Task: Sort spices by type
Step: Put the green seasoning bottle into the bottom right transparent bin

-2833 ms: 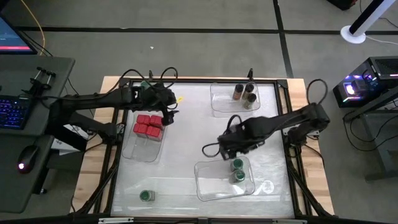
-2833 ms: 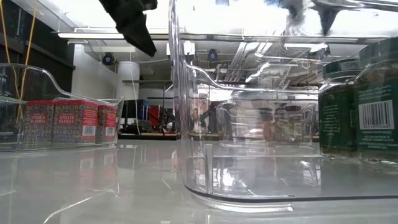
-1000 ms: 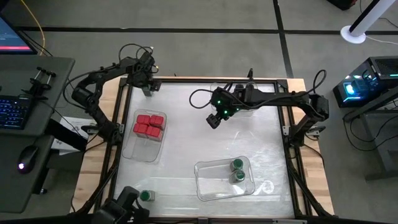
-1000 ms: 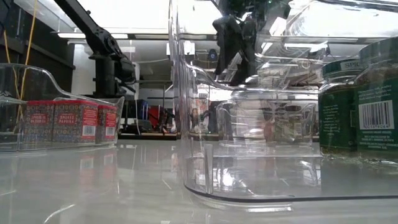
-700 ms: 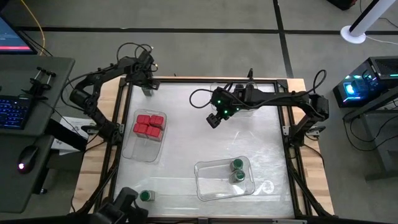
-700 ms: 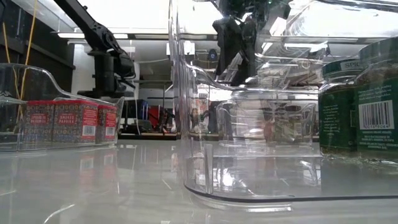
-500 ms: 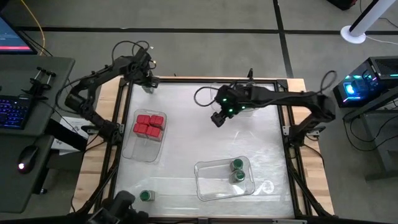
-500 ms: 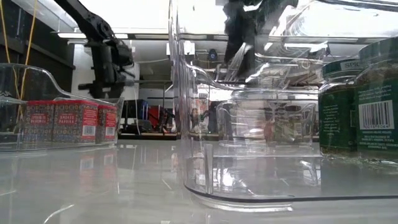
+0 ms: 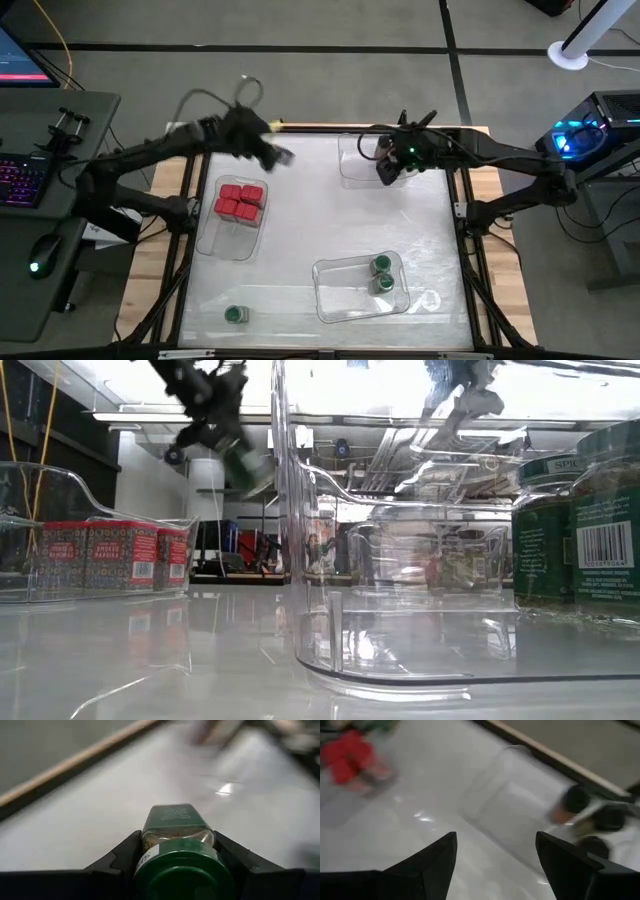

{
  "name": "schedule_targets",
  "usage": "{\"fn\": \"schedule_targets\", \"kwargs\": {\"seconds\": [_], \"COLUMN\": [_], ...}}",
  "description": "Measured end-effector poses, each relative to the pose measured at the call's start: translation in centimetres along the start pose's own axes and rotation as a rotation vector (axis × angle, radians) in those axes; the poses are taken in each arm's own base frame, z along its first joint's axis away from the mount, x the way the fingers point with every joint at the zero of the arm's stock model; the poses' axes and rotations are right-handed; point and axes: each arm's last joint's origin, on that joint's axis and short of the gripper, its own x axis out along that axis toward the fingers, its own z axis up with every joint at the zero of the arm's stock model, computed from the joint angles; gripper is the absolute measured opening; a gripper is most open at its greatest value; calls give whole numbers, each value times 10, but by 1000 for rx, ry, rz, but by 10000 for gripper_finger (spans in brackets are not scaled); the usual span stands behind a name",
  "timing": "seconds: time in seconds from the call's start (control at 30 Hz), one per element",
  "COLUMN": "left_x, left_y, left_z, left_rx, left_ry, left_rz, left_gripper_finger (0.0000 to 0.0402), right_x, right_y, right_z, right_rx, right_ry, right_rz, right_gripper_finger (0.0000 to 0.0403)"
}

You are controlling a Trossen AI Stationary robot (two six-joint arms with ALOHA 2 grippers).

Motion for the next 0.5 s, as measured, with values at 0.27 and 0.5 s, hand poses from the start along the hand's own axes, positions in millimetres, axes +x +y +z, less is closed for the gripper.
{"fn": "schedule_targets", "kwargs": {"seconds": [0.27,0.5], "left_x": [4,16], "left_y": [-117,-185], "left_z": [-31,-42], "left_rx": [191,510], "left_ry": [-153,-127], "left_rz": [-310,-418], "left_gripper_finger": [164,164], "right_x": [5,-14], "right_y": [-9,6], "right_z": [6,3], "right_rx": [-61,98], "right_ry": [2,-13], "right_rz": [-21,199], "right_gripper_finger": [267,267]}}
